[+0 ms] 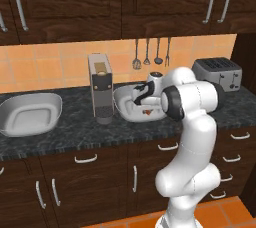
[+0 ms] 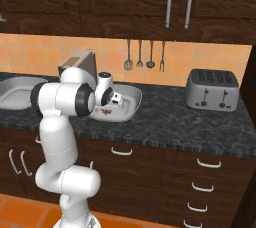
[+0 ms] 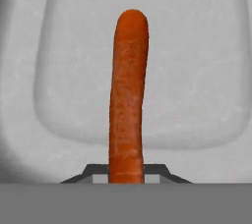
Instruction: Place one carrot and one chicken drumstick in each tupperware on the nearby counter, to pack two identical lunches.
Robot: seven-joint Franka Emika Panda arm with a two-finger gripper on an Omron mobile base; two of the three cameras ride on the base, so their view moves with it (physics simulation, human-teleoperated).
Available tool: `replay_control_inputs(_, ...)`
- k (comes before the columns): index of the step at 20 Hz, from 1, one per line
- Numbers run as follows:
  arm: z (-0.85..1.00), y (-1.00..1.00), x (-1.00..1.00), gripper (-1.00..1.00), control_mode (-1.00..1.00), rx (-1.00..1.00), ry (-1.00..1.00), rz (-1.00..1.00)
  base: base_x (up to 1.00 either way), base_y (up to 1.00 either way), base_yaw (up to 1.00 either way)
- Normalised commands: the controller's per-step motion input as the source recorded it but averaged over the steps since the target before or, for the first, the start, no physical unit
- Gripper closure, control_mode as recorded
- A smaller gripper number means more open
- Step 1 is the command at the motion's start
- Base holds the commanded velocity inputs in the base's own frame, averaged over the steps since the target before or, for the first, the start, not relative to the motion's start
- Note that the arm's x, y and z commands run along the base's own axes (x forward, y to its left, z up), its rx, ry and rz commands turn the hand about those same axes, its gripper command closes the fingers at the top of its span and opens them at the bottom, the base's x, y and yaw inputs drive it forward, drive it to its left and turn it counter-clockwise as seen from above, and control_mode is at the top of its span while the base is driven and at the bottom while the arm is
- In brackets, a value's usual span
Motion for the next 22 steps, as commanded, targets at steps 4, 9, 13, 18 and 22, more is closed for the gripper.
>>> replay_control_inputs(4, 0.00, 0.00, 0.33, 1.00, -1.00, 0.00, 0.00, 0.00, 0.00, 0.00, 0.00)
replay_control_inputs(9, 0.07, 0.00, 0.31, -1.00, -1.00, 0.00, 0.00, 0.00, 0.00, 0.00, 0.00)
replay_control_inputs(13, 0.09, 0.00, -0.12, -1.00, -1.00, 0.00, 0.00, 0.00, 0.00, 0.00, 0.00)
replay_control_inputs(18, 0.55, 0.06, -0.72, -1.00, -1.00, -0.01, -0.02, 0.00, 0.00, 0.00, 0.00)
replay_control_inputs(22, 0.52, 0.00, -1.00, -1.00, -1.00, 0.00, -0.09, 0.00, 0.00, 0.00, 0.00)
